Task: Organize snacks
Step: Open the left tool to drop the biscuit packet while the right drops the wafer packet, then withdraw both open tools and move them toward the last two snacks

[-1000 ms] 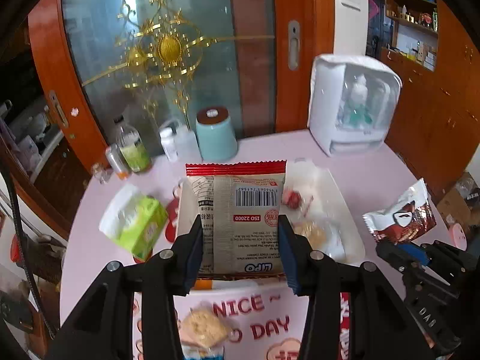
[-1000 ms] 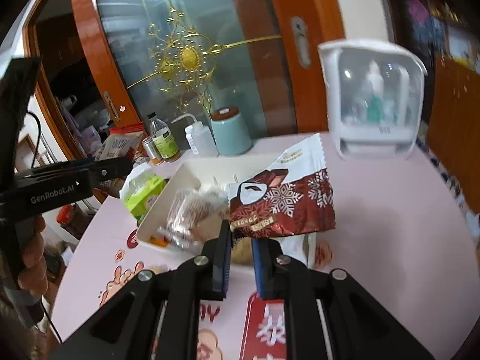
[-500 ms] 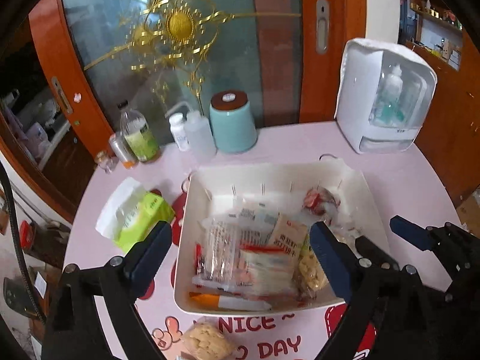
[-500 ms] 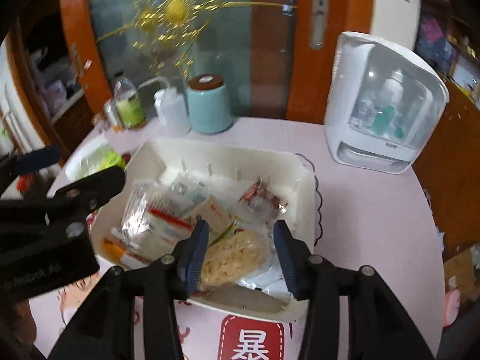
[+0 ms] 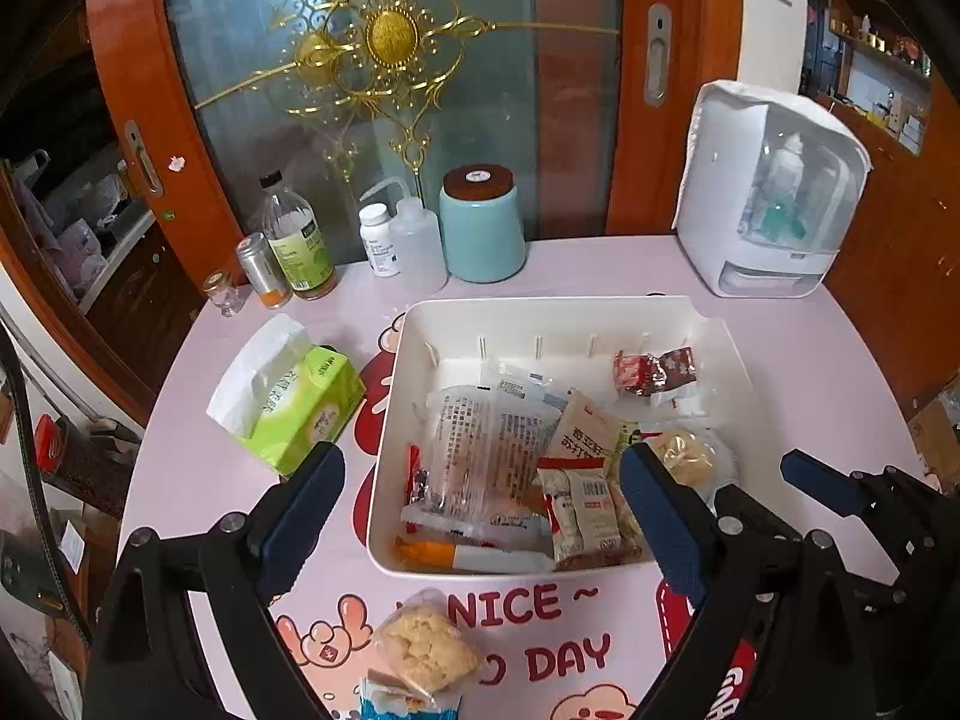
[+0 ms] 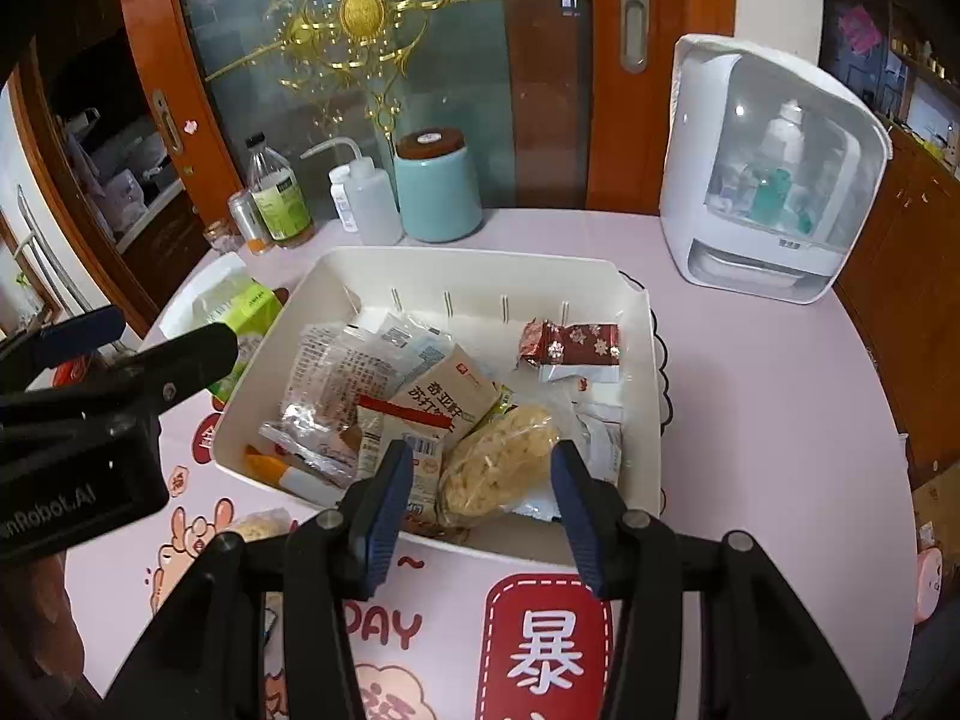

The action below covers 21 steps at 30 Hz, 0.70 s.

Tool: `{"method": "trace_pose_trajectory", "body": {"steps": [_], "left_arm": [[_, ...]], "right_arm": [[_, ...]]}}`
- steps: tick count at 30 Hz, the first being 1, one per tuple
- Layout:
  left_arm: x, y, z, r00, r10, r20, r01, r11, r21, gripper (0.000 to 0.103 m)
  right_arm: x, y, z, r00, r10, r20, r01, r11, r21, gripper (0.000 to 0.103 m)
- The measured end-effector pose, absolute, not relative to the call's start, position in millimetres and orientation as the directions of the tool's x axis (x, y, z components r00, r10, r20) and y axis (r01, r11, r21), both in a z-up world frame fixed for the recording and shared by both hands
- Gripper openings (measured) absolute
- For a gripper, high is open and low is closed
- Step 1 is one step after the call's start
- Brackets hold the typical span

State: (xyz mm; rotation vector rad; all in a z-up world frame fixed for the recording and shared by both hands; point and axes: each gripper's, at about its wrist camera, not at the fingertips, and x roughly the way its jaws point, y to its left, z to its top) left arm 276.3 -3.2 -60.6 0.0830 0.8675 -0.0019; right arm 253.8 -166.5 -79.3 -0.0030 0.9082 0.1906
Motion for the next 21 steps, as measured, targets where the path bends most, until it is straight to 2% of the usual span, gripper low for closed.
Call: {"method": "trace_pose_trajectory", "body": {"steps": [9,17,21], "left_arm": [[216.1,-3.4,-27.1,0.688,0.061,-0.723,0.028,0.993,0.110,0.092],[149.5,24.2,13.4,0.733,0.120,-0.670,-0.052,0.991,0.120,0.093],[125.6,45.6,17.2,0.731,0.147,-0.666,-0.095,0.989,0.114,0.094]], "right_arm": [[211.5,-175.4,-48.4,0.639,0.184,-0.747,-0.167,0.981,0.099,0.049],[172.5,-178.6,-19.2,0.676,0.217,-0.704,-0.225,0.971,0.083,0.048],[161.8,-171.1,-17.5,0.669,0.236,-0.705,-0.258,0.963,0.077,0.048]]}}
